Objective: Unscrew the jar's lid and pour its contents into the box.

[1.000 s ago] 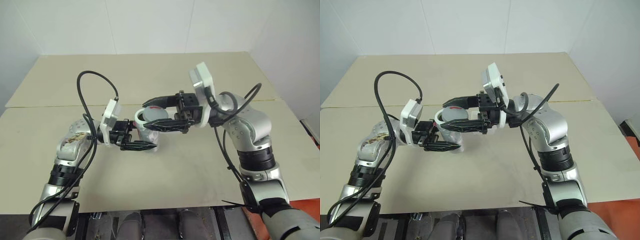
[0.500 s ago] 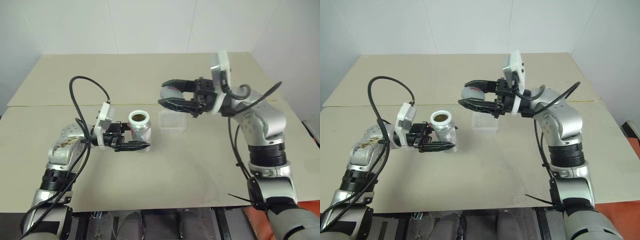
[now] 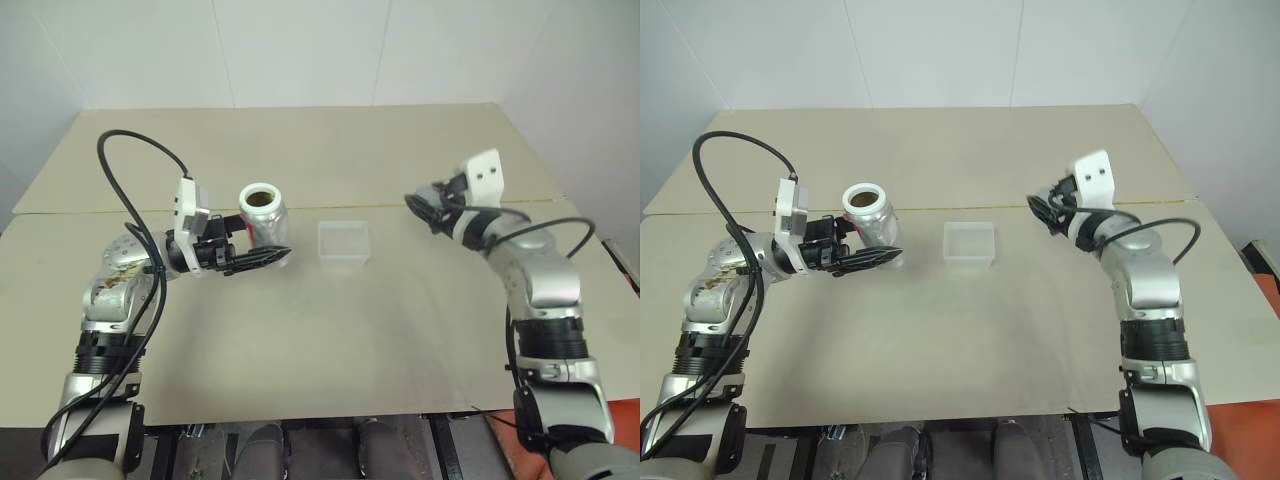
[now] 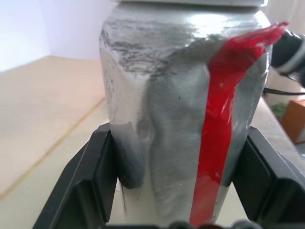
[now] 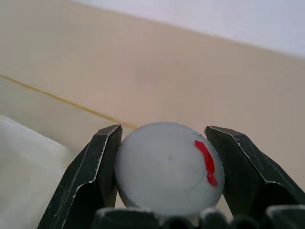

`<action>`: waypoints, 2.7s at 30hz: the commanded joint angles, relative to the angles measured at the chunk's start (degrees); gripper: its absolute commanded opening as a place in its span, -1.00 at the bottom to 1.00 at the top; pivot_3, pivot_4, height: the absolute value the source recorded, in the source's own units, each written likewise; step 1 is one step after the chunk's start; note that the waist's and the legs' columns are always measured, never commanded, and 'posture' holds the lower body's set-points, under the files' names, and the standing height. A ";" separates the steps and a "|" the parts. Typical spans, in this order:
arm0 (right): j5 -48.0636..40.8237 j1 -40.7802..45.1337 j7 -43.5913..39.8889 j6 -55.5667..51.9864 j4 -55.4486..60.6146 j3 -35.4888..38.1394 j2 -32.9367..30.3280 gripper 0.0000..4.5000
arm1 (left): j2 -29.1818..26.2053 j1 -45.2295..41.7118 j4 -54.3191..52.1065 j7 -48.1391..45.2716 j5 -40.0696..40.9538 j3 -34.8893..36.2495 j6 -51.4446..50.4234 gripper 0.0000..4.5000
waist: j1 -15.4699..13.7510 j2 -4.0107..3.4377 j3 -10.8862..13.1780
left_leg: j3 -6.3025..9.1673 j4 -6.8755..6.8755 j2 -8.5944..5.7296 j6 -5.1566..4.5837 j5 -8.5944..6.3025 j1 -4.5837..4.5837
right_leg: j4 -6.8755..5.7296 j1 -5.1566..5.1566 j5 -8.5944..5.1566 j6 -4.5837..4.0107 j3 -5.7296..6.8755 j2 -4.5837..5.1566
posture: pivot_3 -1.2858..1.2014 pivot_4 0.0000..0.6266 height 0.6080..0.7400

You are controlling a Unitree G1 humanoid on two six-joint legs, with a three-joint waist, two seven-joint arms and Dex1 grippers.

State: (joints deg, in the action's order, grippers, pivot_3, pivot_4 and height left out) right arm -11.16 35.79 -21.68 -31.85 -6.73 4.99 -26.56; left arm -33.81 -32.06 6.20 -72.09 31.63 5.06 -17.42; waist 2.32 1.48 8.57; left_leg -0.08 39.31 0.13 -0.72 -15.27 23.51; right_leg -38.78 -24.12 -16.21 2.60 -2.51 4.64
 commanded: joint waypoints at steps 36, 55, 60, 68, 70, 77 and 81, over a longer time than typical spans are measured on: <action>-6.05 -10.98 -9.96 -2.96 22.19 2.16 -5.39 0.99 | 9.79 -28.24 35.74 22.37 -28.80 -8.70 32.11 0.32 | -0.31 0.03 0.00 | -0.02 0.09 -0.13 -0.04 0.01 0.15 | 0.13 -0.01 0.00 0.00 -0.01 -0.06 | 0.03 -0.52 1.00; -17.70 -16.27 -39.57 3.36 27.82 8.12 -28.10 0.99 | 8.94 -55.22 62.17 81.61 -86.46 -46.32 63.41 0.32 | -2.54 0.20 0.10 | 0.12 0.47 -0.22 -0.35 -0.17 0.38 | 0.36 0.06 0.01 0.06 0.03 -0.09 | 0.03 -0.52 1.00; -17.90 -15.00 -39.06 3.10 28.19 8.12 -27.75 0.99 | 9.37 -58.09 63.37 95.08 -100.15 -58.62 62.03 0.32 | -2.70 0.21 0.11 | 0.09 0.47 -0.23 -0.33 -0.16 0.38 | 0.34 0.01 0.01 0.06 -0.03 -0.09 | 0.03 -0.52 1.00; -19.59 -14.32 -37.22 1.71 30.75 8.91 -26.72 0.99 | 14.17 -59.30 66.55 105.24 -109.04 -67.34 53.40 0.32 | -3.47 0.23 0.12 | 0.09 0.53 -0.29 -0.30 -0.15 0.55 | 0.34 -0.06 0.02 0.08 0.05 -0.04 | 0.03 -0.52 1.00; -20.22 -14.61 -36.41 1.30 31.29 9.37 -26.64 0.99 | 14.86 -59.61 66.56 107.25 -109.28 -67.73 52.99 0.32 | -3.67 0.24 0.12 | 0.09 0.57 -0.29 -0.08 -0.02 0.67 | 0.34 -0.18 0.03 0.09 0.07 -0.02 | 0.03 -0.52 1.00; -21.06 -14.74 -34.78 0.81 32.06 9.18 -26.78 0.99 | 15.55 -59.67 67.40 108.53 -109.99 -69.39 53.82 0.32 | -3.90 0.24 0.13 | 0.06 0.57 -0.31 -0.05 0.00 0.66 | 0.30 -0.17 0.03 0.10 0.07 0.01 | 0.03 -0.52 1.00; -21.10 -15.03 -34.36 1.10 31.68 9.22 -26.66 0.99 | 13.63 -58.96 68.36 104.81 -105.19 -65.47 56.22 0.32 | -3.83 0.24 0.13 | 0.06 0.57 -0.32 -0.05 0.00 0.66 | 0.29 -0.17 0.03 0.10 0.07 0.02 | 0.03 -0.52 1.00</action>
State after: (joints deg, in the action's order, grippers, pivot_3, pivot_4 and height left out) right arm -30.79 20.63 -56.44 -30.72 23.23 11.96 -52.93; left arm -18.83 -89.96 74.02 33.87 -76.36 -63.08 37.72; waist -1.51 1.72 8.70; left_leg -0.02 39.87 -0.19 -0.75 -15.26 24.17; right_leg -38.48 -24.31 -16.18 2.71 -2.44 4.65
